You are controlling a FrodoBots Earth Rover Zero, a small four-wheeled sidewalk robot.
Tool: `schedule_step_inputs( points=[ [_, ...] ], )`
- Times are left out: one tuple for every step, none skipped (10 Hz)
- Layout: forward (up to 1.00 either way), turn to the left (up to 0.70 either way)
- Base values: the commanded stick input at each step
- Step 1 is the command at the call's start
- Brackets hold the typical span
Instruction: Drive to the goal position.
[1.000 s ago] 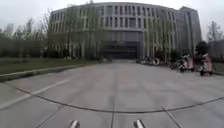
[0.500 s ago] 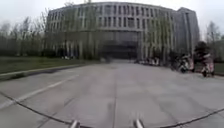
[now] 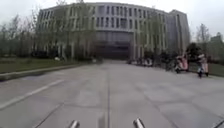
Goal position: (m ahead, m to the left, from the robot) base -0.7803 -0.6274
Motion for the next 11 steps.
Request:
schedule_step_inputs(
  points=[
    [0.00,0.00],
    [0.00,0.00],
    [0.00,0.00],
    [0.00,0.00],
    [0.00,0.00],
    [0.00,0.00],
    [0.00,0.00],
    [0.56,0.00],
    [0.70,0.00],
    [0.70,-0.02],
    [0.70,-0.07]
  ],
)
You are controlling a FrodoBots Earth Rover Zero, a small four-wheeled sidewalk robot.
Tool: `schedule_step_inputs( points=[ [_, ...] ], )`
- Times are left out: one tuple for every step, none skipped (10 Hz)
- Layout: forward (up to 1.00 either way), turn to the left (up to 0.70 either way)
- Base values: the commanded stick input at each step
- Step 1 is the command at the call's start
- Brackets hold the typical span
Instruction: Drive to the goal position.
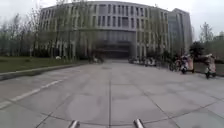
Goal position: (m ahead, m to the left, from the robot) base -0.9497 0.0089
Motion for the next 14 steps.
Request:
schedule_step_inputs(
  points=[
    [0.70,-0.28],
    [0.70,-0.31],
    [0.70,0.00],
    [0.70,0.00],
    [0.70,0.00],
    [0.70,0.00],
    [0.70,0.00],
    [0.70,0.00],
    [0.70,0.00],
    [0.70,0.00],
    [0.70,0.00],
    [0.70,0.00],
    [0.70,0.00],
    [0.70,0.00]
  ],
)
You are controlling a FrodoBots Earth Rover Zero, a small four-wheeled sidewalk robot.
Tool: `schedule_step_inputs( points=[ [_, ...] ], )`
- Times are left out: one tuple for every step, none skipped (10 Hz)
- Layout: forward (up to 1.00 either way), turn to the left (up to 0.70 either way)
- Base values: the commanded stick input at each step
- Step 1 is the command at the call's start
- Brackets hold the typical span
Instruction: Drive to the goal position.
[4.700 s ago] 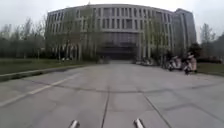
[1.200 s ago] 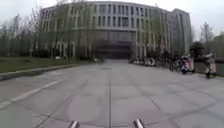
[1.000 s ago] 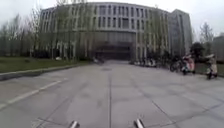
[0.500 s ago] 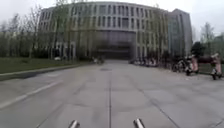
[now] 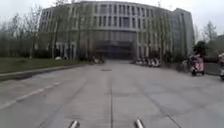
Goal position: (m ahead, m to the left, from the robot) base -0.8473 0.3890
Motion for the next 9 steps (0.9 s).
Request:
schedule_step_inputs(
  points=[
    [0.70,0.00],
    [0.70,0.00],
    [0.70,-0.09],
    [0.70,-0.22],
    [0.70,-0.35],
    [0.70,-0.33],
    [0.70,0.00],
    [0.70,0.00],
    [0.70,-0.23]
  ],
)
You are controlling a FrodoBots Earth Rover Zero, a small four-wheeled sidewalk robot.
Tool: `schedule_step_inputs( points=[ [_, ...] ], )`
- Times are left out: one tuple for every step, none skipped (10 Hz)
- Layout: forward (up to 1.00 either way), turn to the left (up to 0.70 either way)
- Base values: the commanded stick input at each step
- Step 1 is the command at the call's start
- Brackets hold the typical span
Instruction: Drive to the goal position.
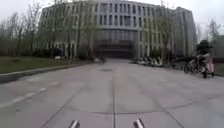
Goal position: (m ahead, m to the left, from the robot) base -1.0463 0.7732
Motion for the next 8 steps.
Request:
schedule_step_inputs(
  points=[
    [0.70,-0.32],
    [0.70,-0.15],
    [0.70,0.00],
    [0.70,0.00],
    [0.70,-0.32],
    [0.56,-0.23],
    [0.00,0.00],
    [0.00,0.00]
  ],
)
